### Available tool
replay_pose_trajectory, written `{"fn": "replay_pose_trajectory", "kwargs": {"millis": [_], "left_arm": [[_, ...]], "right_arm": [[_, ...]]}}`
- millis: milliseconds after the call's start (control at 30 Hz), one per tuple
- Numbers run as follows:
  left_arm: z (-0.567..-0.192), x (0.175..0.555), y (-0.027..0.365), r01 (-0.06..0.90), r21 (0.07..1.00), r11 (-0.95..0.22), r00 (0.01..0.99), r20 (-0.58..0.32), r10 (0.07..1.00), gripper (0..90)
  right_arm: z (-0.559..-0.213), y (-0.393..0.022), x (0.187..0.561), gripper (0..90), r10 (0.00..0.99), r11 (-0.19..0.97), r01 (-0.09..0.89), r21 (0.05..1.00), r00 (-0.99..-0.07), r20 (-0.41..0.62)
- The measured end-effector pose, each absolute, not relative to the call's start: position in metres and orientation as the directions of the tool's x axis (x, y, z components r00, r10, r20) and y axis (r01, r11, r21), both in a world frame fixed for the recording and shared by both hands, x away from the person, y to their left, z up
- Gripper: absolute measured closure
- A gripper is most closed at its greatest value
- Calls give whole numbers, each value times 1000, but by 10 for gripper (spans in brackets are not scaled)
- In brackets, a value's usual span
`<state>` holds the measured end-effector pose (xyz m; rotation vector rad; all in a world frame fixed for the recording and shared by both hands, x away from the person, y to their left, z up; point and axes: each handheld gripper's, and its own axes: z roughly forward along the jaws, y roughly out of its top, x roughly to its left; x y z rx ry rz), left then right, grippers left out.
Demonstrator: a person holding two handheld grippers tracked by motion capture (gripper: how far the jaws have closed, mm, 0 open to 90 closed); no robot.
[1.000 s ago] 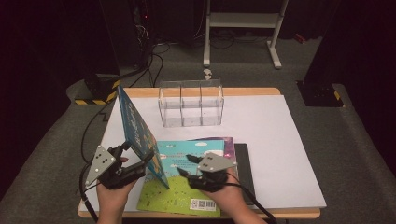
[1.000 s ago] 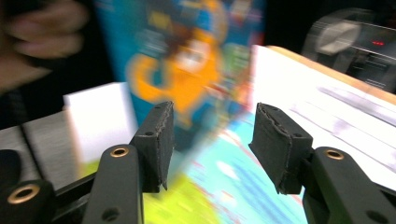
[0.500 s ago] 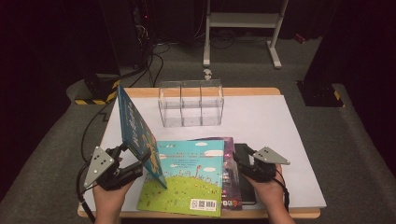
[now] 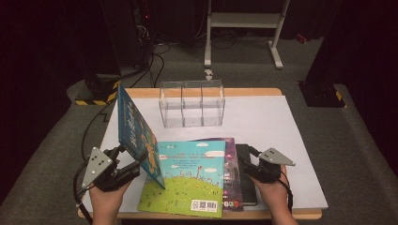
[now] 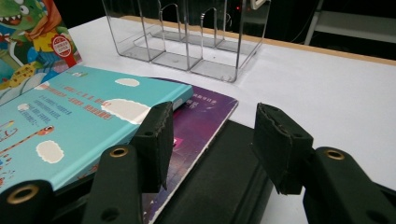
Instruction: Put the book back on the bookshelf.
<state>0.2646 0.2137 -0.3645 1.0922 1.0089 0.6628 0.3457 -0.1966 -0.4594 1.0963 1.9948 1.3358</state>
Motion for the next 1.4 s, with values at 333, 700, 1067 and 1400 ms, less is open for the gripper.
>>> {"fn": "replay_pose_trajectory", "kwargs": {"millis": [333,700,1067,1400], "left_arm": [[-364,267,220,19,942,336,389,-317,865,446],[-363,271,228,0,948,319,343,-300,890,522],[-363,272,233,-66,960,272,257,-247,934,756],[-366,271,247,-76,961,264,247,-238,939,817]], "right_arm": [[-459,-202,345,479,843,179,350,920,-537,40],[-462,-206,343,481,849,178,357,917,-527,41],[-463,-209,341,483,855,171,362,916,-516,45],[-463,-206,341,485,850,180,359,916,-525,39]]}}
